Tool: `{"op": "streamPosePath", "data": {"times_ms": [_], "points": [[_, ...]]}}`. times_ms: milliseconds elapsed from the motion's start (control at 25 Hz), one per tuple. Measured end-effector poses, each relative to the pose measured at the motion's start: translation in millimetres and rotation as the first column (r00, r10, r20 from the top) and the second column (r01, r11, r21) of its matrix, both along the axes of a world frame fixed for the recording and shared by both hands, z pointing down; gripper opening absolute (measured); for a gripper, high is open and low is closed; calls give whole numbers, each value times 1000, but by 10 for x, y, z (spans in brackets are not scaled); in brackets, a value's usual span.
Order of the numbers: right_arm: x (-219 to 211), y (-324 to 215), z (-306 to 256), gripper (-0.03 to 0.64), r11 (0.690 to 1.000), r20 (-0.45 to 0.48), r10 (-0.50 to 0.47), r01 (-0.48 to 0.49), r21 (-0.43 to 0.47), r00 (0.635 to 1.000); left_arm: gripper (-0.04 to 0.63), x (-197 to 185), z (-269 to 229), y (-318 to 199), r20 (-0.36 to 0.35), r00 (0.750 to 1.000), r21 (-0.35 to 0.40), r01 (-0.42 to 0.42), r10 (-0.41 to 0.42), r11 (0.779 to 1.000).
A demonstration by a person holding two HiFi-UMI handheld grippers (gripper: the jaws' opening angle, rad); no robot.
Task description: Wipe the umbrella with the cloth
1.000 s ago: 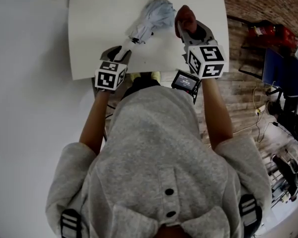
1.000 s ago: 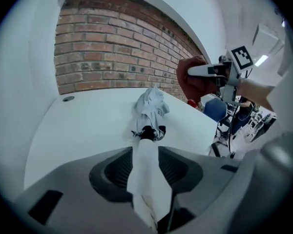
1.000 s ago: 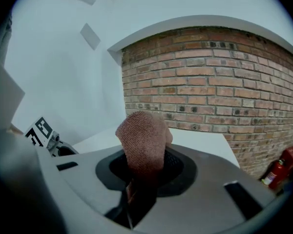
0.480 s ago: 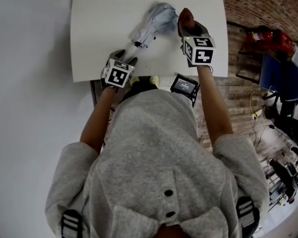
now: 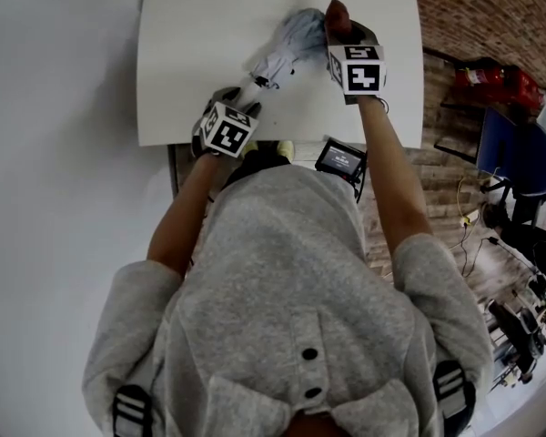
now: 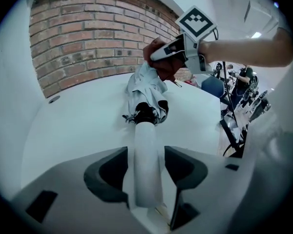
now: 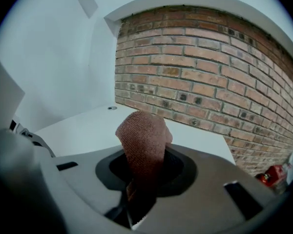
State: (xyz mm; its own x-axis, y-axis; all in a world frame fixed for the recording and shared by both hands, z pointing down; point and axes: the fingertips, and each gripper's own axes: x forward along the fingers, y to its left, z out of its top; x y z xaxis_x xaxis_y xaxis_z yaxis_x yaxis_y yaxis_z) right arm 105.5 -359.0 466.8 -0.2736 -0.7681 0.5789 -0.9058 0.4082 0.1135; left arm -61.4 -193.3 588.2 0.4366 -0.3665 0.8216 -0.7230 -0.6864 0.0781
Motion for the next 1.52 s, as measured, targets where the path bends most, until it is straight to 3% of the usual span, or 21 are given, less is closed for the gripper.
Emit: {"op": "streamPosePath", "data": {"times_ms": [200, 320, 1280, 1520], "points": [[-125, -50, 78, 100, 999, -11, -25, 25, -25, 1000, 240, 52, 36, -56, 10, 1000, -19, -4, 4, 1000], [-173, -54, 138, 100, 999, -16, -39, 38, -33, 999, 158, 11, 34, -134, -10, 999, -8, 43, -43, 999], [-850, 247, 345, 98, 983, 16, -148, 149, -103, 989, 156, -43, 45, -105, -4, 999, -22, 41, -41, 999], [-1038, 375, 369, 98, 966, 41, -224, 227, -120, 974, 156, -33, 50, -117, -7, 999, -18, 43, -43, 999]]}}
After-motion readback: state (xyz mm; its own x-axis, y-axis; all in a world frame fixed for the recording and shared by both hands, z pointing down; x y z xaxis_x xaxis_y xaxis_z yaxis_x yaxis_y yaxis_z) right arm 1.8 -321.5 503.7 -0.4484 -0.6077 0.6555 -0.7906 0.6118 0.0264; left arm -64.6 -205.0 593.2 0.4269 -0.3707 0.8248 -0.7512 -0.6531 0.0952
